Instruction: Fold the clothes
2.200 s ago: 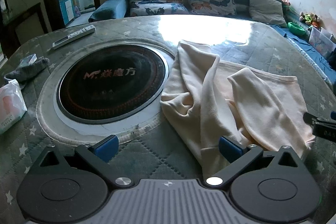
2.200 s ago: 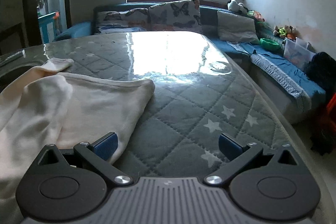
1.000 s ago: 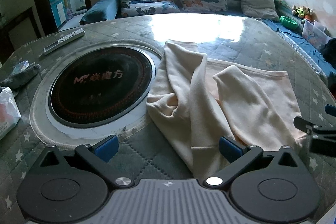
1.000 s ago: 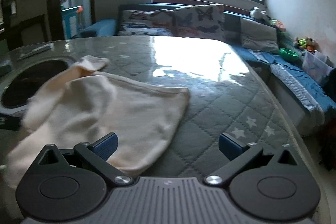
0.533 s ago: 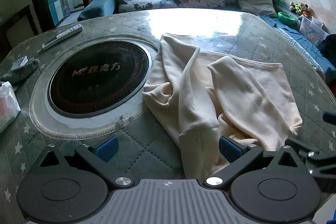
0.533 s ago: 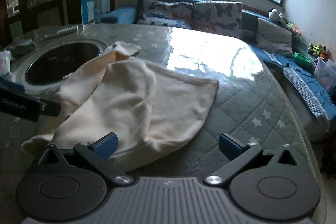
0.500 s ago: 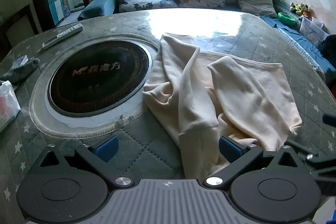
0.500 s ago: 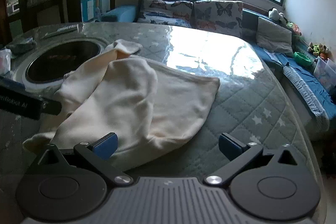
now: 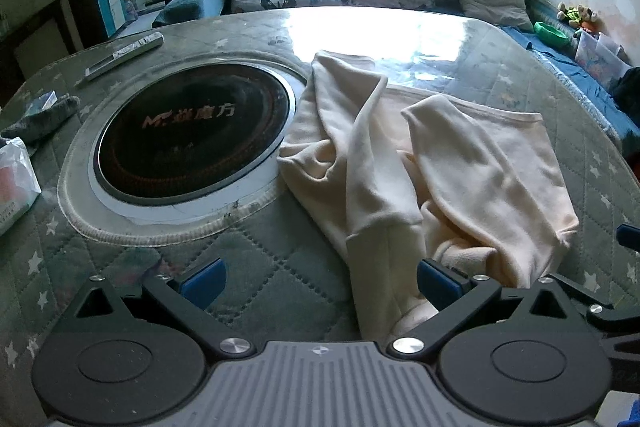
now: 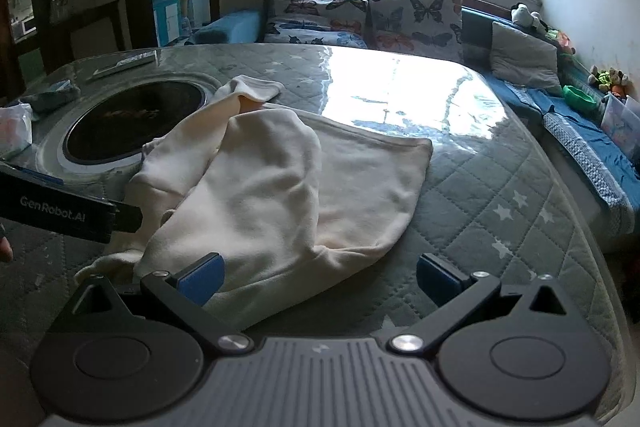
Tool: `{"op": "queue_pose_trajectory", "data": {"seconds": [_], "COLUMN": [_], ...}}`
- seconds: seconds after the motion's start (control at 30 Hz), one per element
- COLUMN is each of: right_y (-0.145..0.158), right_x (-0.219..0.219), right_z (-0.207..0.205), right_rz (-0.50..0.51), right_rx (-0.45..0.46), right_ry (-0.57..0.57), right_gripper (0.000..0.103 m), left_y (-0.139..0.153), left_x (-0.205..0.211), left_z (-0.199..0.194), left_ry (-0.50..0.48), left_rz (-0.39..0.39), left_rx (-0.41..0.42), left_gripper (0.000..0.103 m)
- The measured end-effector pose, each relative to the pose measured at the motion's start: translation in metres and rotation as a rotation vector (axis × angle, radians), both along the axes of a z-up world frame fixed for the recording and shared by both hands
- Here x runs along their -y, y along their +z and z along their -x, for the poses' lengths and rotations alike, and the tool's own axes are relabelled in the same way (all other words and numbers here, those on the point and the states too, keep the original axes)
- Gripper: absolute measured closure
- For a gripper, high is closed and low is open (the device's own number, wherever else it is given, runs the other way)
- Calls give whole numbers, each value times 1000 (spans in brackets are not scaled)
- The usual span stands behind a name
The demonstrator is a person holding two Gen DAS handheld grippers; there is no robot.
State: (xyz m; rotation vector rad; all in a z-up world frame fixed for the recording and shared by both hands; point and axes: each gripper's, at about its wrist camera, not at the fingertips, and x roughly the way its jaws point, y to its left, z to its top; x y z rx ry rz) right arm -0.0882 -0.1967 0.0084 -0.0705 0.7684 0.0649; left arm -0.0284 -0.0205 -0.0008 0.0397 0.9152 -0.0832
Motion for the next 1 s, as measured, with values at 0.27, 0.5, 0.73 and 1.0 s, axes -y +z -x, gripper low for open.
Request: {"op": "queue_pose_trajectory", "data": {"seconds": [0.27,0.5,0.73,1.0], "right_y": [4,9,8,8], "right_x": [-3,-5,-5,-4], "right_z": [-7,-18,-28,-44], "right_rz": [-10,-22,-36,-47], "right_rx": [6,8,-1,-8], "right_ry": [1,13,18,26], "right_gripper": [0,1,4,7], "left_y": [3,5,5,9], "left_x": [2,3,4,8], "left_z": [-7,-17,-26,-41], "left_ry": [-1,1,-3,-16], "left_rz": [0,5,0,-8], "left_rx": [6,15,12,35], "left_gripper": [0,0,0,0]}}
